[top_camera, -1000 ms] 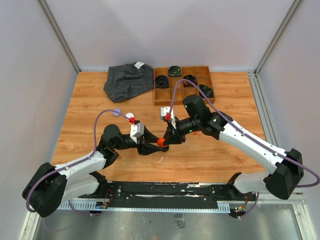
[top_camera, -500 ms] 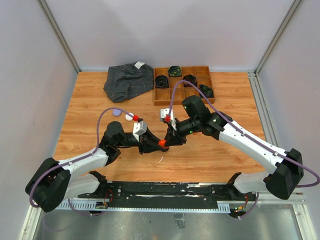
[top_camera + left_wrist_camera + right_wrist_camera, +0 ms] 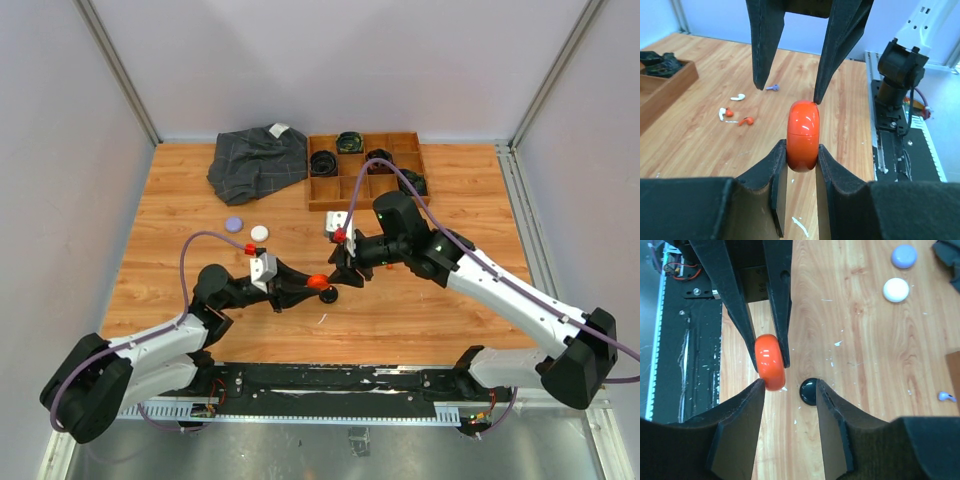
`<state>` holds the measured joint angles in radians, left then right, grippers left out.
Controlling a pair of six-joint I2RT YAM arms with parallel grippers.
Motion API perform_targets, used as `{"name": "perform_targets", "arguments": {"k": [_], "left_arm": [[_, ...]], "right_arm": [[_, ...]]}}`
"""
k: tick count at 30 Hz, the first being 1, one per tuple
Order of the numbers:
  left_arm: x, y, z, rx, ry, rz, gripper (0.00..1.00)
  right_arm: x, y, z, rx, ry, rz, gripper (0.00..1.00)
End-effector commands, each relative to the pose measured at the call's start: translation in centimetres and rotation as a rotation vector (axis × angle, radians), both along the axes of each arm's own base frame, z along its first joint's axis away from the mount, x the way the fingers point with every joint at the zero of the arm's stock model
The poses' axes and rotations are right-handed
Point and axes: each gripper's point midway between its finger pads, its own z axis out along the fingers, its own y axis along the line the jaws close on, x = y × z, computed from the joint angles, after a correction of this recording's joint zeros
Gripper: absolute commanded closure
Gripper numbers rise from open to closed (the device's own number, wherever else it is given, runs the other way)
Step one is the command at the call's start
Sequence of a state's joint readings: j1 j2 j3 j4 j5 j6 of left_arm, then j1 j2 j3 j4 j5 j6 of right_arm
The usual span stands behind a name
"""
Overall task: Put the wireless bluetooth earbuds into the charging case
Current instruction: Pick up the charging case at the center of the board, then open the charging case.
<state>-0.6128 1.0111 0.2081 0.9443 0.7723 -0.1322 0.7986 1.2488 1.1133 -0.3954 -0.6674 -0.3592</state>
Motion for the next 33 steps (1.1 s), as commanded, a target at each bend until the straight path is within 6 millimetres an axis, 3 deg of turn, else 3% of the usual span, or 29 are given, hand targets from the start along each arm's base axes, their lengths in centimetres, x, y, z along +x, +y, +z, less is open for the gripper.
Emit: {"name": "perform_targets", "arguments": {"k": [1,12,22,33], "left_arm": [[0.8,1.0,2.5,-0.118,-0.092,0.102,1.00],[0.4,1.6,2.9,-0.206,-0.087,0.122,1.00],[-0.6,1.7,2.6,-0.207,-0.107,0.087,1.00],[-1.3,1.4,1.4,-0.168,-0.139,0.035,1.00]], "right_arm": [[1.0,0.7,1.4,0.072,-0.099,-0.051,0.53],[-0.1,2.0,0.4,0.074,-0.135,-0.014,0.34],[1.1,2.6,0.6,0.074,-0.173,-0.060,0.33],[1.4,1.8,3.2,0.137,-0.229,-0.119,0.33]]}}
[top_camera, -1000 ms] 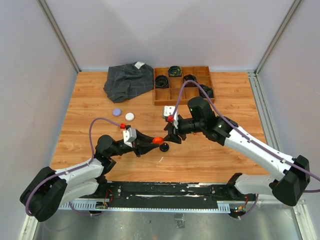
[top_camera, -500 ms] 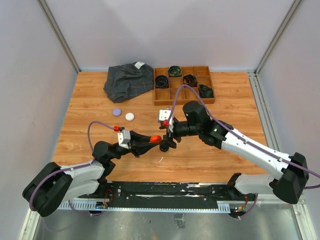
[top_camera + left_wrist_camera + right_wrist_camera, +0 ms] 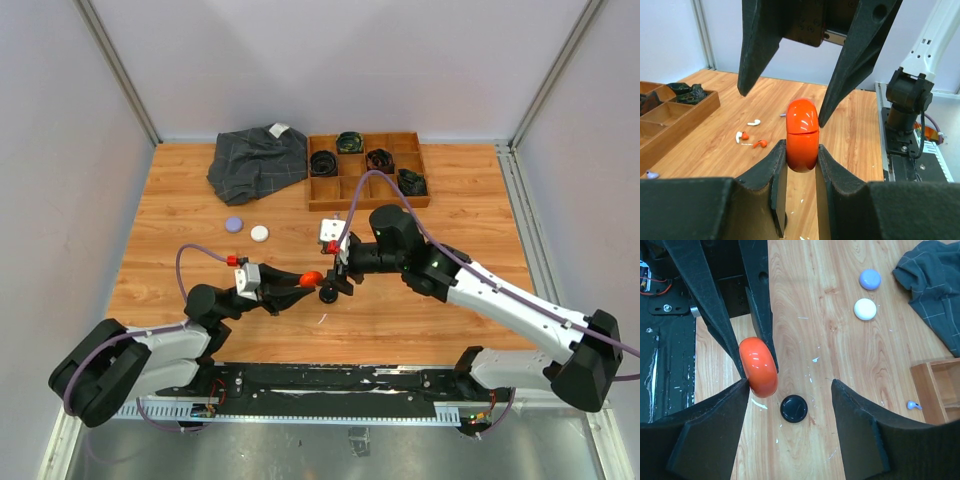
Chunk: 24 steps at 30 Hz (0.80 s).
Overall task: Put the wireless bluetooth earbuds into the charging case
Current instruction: Open the charging case.
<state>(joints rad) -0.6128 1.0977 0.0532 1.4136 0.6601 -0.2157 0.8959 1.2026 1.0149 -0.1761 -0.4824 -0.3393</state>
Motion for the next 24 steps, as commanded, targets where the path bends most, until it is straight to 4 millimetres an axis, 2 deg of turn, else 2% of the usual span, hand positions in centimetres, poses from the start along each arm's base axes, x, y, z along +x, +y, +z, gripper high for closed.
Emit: {"name": "perform_targets", "arguments": {"k": [1,9,15,19,24], "left_arm": [[-1.2,-0.2,-0.1,0.012,-0.054,-0.060,1.00],[-1.2,-0.3,-0.2,0.012,-0.045,-0.066,1.00],[0.7,0.1,-0.7,0.011,0.013,0.039,1.00],[1.6,0.9,-1.0,0.006,0.016,0.119,1.00],[2.4,1.5,-0.8,0.001,0.028,0.180,1.00]], "right_arm": [[0.6,-0.2,2.9,0.080,-0.069,-0.049,0.32],[1.6,-0.6,3.0,0.066,-0.076,-0.116,0.32],[1.3,-0.9,3.4,0.073,-0.049,-0.127,0.30],[2.6,-1.9,2.9,0.051,-0.028,-0.243,0.27],[4.8,-3.8,1.2,-0.017,0.011,-0.405,0.26]]}}
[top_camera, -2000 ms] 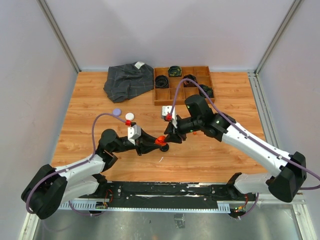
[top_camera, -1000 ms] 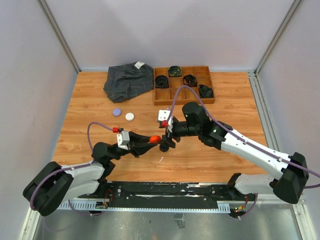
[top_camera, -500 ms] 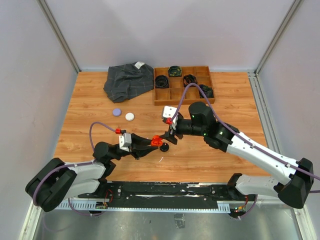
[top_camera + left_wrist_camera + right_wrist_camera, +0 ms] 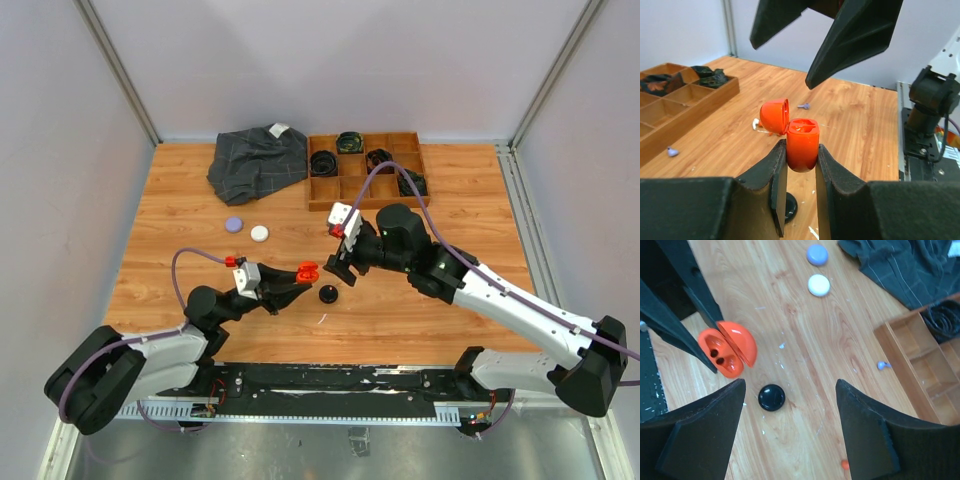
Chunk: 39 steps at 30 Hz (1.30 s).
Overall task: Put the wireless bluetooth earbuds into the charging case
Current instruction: Open the charging case, then pick up the earbud from the center of the board.
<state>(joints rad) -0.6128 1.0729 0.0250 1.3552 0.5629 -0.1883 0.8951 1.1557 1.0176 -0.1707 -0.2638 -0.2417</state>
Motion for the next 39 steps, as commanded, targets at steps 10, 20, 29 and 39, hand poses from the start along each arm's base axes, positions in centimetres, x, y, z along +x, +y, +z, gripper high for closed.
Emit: {"name": "perform_targets", "arguments": {"k": [10,20,29,39], "left_arm": [[1.4,1.1,0.6,-0.004,-0.021,0.114,1.00],[2.8,2.1,0.4,-0.010,0.024,0.194,1.00],[3.7,3.4,0.3,-0.077,0.103,0.224,1.00],[3.1,4.2,-0.1,-0.105,0.113,0.175,1.00]], "right_arm": [[5.4,-5.9,-4.5,-0.072,0.167,-0.415,0.24],[7.6,-10.2,-9.0,-0.115,0.322,-0.637,0.24],[9.1,-13.2,-12.4,-0.174,0.405,-0.797,0.30],[9.4,-15.2,-16.5,-0.250,0.521,-0.865,0.35]]}}
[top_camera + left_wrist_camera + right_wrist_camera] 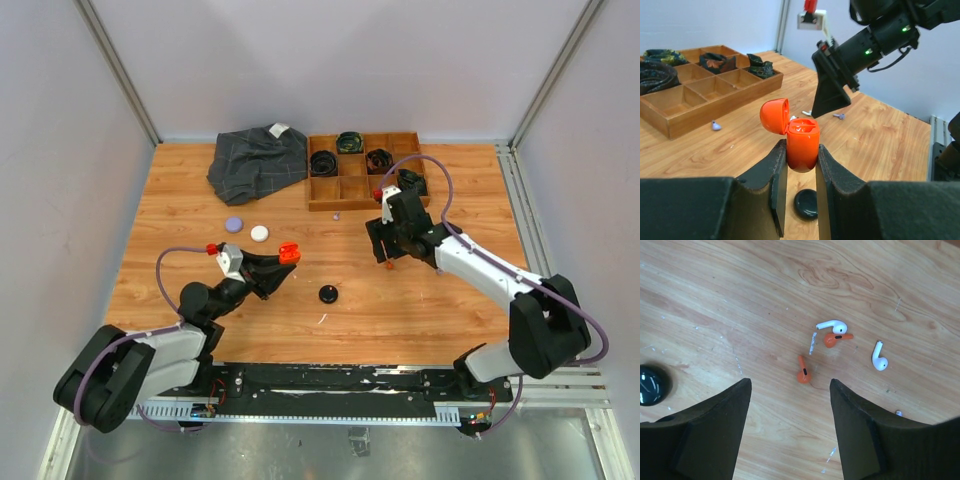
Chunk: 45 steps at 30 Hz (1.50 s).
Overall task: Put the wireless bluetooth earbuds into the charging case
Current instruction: Pick up the earbud from the center of the board.
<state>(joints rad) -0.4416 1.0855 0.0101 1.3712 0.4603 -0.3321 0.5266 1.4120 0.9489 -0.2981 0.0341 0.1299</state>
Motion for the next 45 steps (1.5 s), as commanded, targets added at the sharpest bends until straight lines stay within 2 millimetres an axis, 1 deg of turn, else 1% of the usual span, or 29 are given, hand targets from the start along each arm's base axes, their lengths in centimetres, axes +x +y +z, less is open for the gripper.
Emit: {"name": "perform_targets", "arguments": {"k": [1,7,11,15,22,25,28,34,38,45], "left_arm": [[-1.8,-0.1,0.0,-0.010,-0.039,-0.070,1.00],[-2.2,-0.5,-0.7,0.011,-0.032,-0.102,1.00],[-2.4,-0.9,-0.9,0.013,-0.038,-0.136,1.00],[-2.7,-1.4,-1.2,0.012,-0.017,-0.178,1.00],[-3.0,-2.0,-1.3,0.009,-0.013,-0.230,1.00],[-3.2,-2.2,-1.3,0.013,-0.014,-0.247,1.00],[-3.3,-2.2,-1.2,0.012,-0.019,-0.253,1.00],[-3.5,-2.4,-1.1,0.015,-0.025,-0.269,1.00],[-3.6,-2.5,-1.1,0.019,-0.027,-0.282,1.00],[-3.7,-2.6,-1.0,0.020,-0.029,-0.295,1.00]], "right_arm": [[-0.5,-1.3,-2.5,-0.019,0.087,-0.051,0.36],[-1.1,-1.9,-4.5,-0.019,0.159,-0.064,0.39],[-1.2,-1.8,-5.2,-0.020,0.185,-0.055,0.42],[-0.7,-1.2,-5.5,-0.013,0.205,-0.025,0.43],[0.4,-0.1,-6.1,-0.009,0.239,0.008,0.43],[0.9,0.2,-6.5,-0.013,0.247,0.014,0.44],[1.0,0.4,-6.9,-0.018,0.259,0.023,0.44],[0.2,0.9,-8.1,-0.010,0.320,0.063,0.46],[-0.2,1.2,-8.3,0.000,0.344,0.081,0.47],[-2.0,1.4,-8.3,0.007,0.400,0.116,0.48]]}}
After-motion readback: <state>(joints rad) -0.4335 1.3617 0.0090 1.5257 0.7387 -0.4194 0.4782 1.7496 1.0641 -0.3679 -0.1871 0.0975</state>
